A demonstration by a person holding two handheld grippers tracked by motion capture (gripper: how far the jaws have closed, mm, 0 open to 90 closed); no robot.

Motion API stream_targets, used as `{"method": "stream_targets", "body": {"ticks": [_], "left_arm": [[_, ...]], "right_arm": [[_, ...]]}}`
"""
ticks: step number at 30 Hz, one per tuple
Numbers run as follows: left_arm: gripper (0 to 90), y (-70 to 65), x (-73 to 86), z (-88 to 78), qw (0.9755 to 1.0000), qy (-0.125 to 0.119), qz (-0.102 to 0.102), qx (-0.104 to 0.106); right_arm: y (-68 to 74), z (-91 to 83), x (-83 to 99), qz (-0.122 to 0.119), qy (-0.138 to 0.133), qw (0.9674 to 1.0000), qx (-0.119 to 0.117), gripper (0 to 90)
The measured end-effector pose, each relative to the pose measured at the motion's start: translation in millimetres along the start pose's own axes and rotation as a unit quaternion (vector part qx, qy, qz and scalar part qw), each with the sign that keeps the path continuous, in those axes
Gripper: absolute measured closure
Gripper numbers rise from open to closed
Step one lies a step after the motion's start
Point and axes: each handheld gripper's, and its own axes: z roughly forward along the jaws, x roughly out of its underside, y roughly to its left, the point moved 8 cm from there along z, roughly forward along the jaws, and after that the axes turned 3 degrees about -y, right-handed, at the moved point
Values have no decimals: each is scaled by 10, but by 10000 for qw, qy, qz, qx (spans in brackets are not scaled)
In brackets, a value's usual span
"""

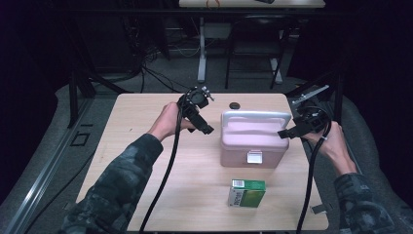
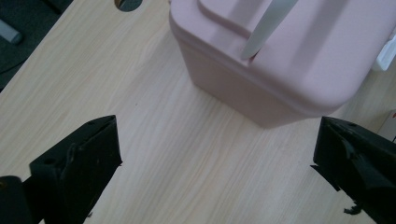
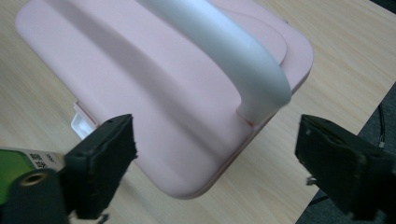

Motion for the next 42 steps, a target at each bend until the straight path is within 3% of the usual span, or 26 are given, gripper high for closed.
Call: {"method": "stream_targets", "body": {"ticks": [5,7,14,18,23,30,42], "left_arm": [[157,-68,-137,96,9999,-35,124,60],[170,-86,-196,120,9998,-60,119,116],[278,-138,-363,188,9997,-24,192,156],[387,-151,-388,274,9998,34,174,116],[541,-161,-426,340,9998,-61,150,76],[725,-204,-453,347,9996,-44,255,97],[745,-146,-395,313,9997,17,239,95]], "right_arm": [[6,53,-89,-69,20,9999,99,274],[0,75,-106,-104,86,9997,217,304],[-56,156,-148,94,120,9990,411,481],[-89,187,-157,160,40,9989,435,544],[-137,196,-150,247,17,9988,426,638],[-147,213,-160,263,-10,9985,485,678],[-83,249,-203,106,84,9985,526,690]]}}
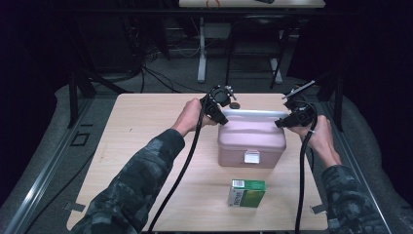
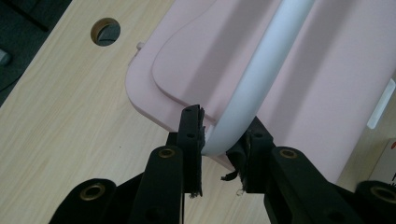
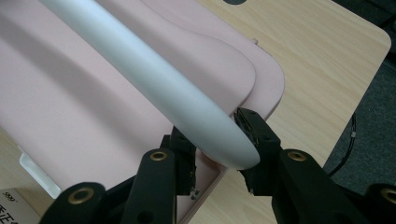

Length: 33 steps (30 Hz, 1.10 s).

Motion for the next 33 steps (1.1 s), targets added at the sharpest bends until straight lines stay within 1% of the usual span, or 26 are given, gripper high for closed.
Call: {"method": "stream_targets", "body": {"ticks": [1,2,4,5,6,7,10,13,15,16,17,21,22,27,28,32,33], "left_arm": [[745,12,10,-5,10000,10,18,-5],[745,17,16,-9,10000,7,5,-7],[745,28,39,-22,10000,32,-23,-7],[745,35,46,-27,10000,39,-13,-12],[745,43,61,-36,10000,55,-3,-17],[745,47,76,-47,10000,73,-16,-6],[745,87,134,-77,10000,65,-42,14],[745,121,196,-115,9999,116,-48,-7],[744,144,235,-136,9999,132,-89,-26],[744,158,256,-149,9998,138,-98,-40],[744,171,279,-162,9998,145,-97,-52],[744,216,370,-211,9997,114,-185,-94],[743,230,394,-223,9997,103,-205,-99],[741,302,512,-290,9993,114,-328,-105],[741,317,537,-304,9993,123,-338,-103],[741,350,632,-361,9990,163,-397,-106],[740,356,655,-376,9989,187,-407,-116]], "right_arm": [[16,10,-13,1,-21,10000,1,691],[31,18,-23,-57,-7,10000,0,693],[50,21,-30,-37,2,10000,-15,694],[53,23,-33,-112,32,9999,-11,694],[74,25,-41,-59,38,10000,-47,694],[80,36,-52,-107,13,9999,-35,694],[133,60,-85,-97,-47,9999,-103,693],[191,90,-125,-137,-93,9997,-154,694],[249,119,-166,-232,-61,9996,-180,696],[249,119,-166,-232,-61,9996,-180,696],[270,127,-180,-257,-53,9995,-195,696],[368,164,-238,-213,-81,9993,-297,693],[377,174,-251,-270,-73,9992,-296,693],[496,225,-328,-351,-53,9986,-401,696],[526,237,-346,-345,-87,9985,-427,697],[614,276,-396,-451,-114,9977,-493,699],[644,281,-408,-435,-114,9976,-517,700]]}}
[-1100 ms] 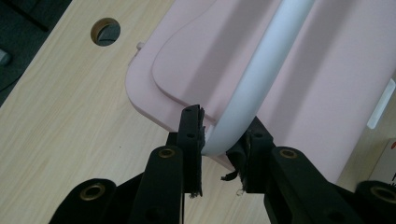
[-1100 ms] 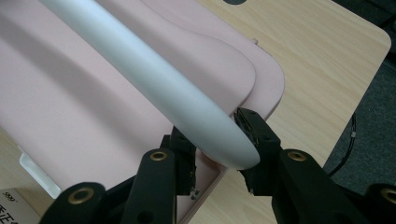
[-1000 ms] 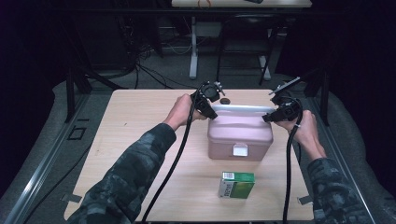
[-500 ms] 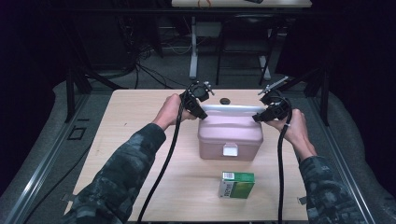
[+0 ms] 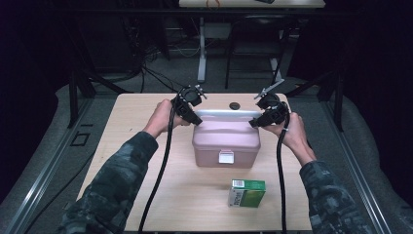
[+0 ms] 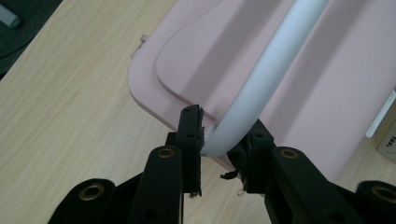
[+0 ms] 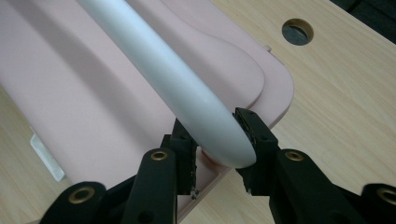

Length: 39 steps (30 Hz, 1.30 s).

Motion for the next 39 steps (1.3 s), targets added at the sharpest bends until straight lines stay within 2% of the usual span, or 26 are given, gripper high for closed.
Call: {"method": "stream_targets", "body": {"ticks": [19,25,39], "left_arm": [[737,122,437,-240,9994,83,-315,-73],[736,132,524,-290,9990,133,-403,-101],[736,99,554,-310,9993,154,-342,-92]], "right_arm": [[432,144,-195,-343,-16,9984,-457,710],[504,188,-242,-394,-39,9979,-517,710],[570,164,-216,-457,110,9964,-708,699]]}}
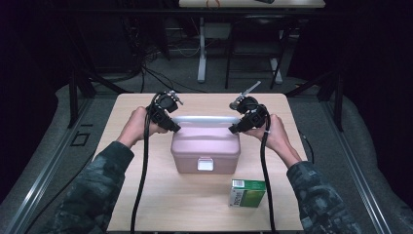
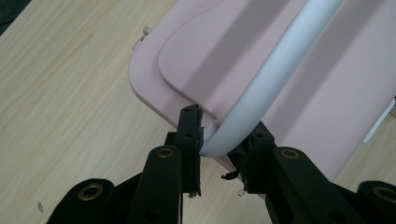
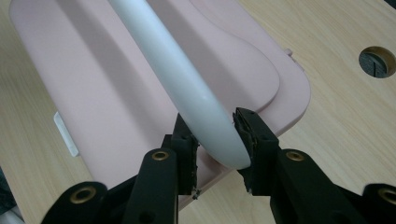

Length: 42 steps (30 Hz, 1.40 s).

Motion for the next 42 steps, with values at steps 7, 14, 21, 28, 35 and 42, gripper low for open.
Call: {"method": "stream_targets", "body": {"ticks": [7,14,21,28,35,42], "left_arm": [[735,-15,3,-3,10000,50,-20,7],[735,-36,18,-12,10000,55,-29,39],[449,-27,28,-23,9999,84,-126,-41],[204,-8,138,-155,9994,-104,-310,-93],[75,-47,367,-280,9992,-51,-348,-173],[12,-11,675,-319,9972,-46,-637,-400]], "right_arm": [[-6,-3,2,-37,-7,10000,-28,694],[-12,0,3,-29,-14,10000,-54,694],[-7,-36,27,-70,23,9999,-101,596],[-17,-209,126,-183,108,9998,-27,321],[-5,-414,275,-244,220,9994,62,172],[8,-528,442,-279,440,9985,159,53]]}}
